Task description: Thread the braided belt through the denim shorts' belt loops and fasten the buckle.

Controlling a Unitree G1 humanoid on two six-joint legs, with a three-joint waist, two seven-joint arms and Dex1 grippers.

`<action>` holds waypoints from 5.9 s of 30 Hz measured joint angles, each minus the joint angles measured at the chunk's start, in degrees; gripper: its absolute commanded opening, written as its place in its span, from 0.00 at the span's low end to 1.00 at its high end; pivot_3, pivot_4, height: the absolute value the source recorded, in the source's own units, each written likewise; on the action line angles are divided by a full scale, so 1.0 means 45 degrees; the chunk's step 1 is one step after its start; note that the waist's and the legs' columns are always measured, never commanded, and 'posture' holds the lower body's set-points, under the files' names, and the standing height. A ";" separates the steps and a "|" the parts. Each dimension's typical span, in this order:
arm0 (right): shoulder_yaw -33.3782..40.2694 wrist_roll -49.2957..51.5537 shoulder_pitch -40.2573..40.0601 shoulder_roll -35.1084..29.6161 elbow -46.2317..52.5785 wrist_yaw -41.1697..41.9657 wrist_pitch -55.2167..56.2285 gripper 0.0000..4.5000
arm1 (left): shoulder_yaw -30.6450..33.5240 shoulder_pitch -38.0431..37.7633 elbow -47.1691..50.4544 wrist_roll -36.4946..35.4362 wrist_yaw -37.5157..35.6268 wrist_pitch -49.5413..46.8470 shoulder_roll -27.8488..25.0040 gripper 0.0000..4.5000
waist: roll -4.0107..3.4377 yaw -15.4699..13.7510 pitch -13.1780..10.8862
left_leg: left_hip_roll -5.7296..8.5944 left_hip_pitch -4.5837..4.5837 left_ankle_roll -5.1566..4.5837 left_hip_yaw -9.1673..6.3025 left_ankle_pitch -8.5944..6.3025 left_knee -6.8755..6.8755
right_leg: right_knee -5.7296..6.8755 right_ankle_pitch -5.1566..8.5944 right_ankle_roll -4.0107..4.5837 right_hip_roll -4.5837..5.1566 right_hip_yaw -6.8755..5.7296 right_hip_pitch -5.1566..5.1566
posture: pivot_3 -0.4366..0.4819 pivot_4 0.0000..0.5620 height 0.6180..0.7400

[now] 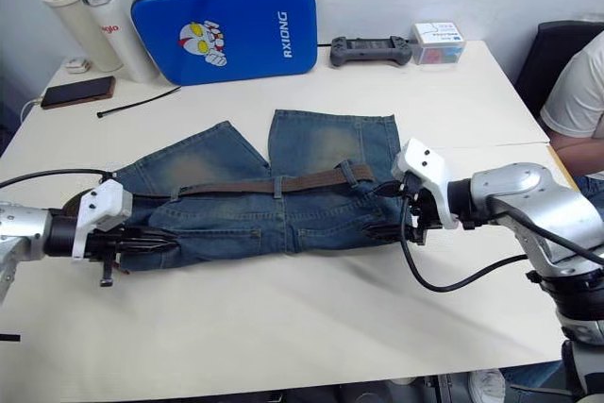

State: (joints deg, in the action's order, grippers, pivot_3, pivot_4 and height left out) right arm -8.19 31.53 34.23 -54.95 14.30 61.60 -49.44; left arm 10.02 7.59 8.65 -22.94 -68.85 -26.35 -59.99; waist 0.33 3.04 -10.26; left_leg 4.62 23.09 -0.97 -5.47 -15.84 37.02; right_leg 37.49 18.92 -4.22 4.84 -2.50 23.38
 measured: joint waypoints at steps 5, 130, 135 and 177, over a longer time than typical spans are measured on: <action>-0.0163 -0.0020 0.0463 0.0296 -0.0253 0.0005 -0.0505 1.00 | 0.0103 -0.0410 0.0391 -0.0098 0.0281 0.0033 0.0185 0.18 | 0.0003 -0.0436 -0.0004 | -0.0041 0.0037 0.0048 0.0036 0.0008 0.0024 | -0.0136 -0.0002 -0.0003 -0.0056 0.0133 0.0013 | 0.48 0.27 1.00; -0.3479 -0.5575 0.1991 0.3080 -0.6769 0.2091 0.6438 0.86 | -0.3722 0.2682 -0.0359 0.1248 0.4031 -0.3381 0.1519 0.82 | -0.0023 -0.0714 0.0059 | -0.0244 -0.0226 0.0003 0.0556 -0.0239 0.0190 | 0.0013 -0.0019 -0.0040 -0.0285 0.0621 -0.0011 | 0.48 0.27 1.00; -0.3347 -0.5644 0.1820 0.3013 -0.6169 0.2295 0.4763 0.40 | -0.3761 0.2672 -0.0382 0.1519 0.4013 -0.3554 0.1655 0.35 | -0.0039 -0.0711 0.0191 | -0.0251 -0.0229 -0.0010 0.0555 -0.0288 0.0194 | 0.0031 -0.0017 -0.0036 -0.0292 0.0628 -0.0001 | 0.48 0.27 1.00; -0.1670 -0.7742 0.6422 0.6214 -1.6058 -0.0718 0.9362 0.30 | -0.4028 0.9475 -1.1611 0.5162 0.4278 0.2732 0.5569 0.29 | 0.0005 -0.0425 0.0302 | -0.0260 0.0026 0.0047 0.0592 -0.0240 0.0239 | 0.0122 -0.0020 -0.0041 -0.0306 0.0621 0.0259 | 0.48 0.27 1.00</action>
State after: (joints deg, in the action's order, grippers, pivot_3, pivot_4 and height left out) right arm -15.70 -3.31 63.13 -26.99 -57.96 58.37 -7.32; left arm -8.11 50.23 -43.60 0.29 -49.60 -14.06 -34.92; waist 0.35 1.13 -8.90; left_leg 3.45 23.21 -0.76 -2.80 -16.92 38.10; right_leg 38.04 18.83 -4.41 3.46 0.30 24.55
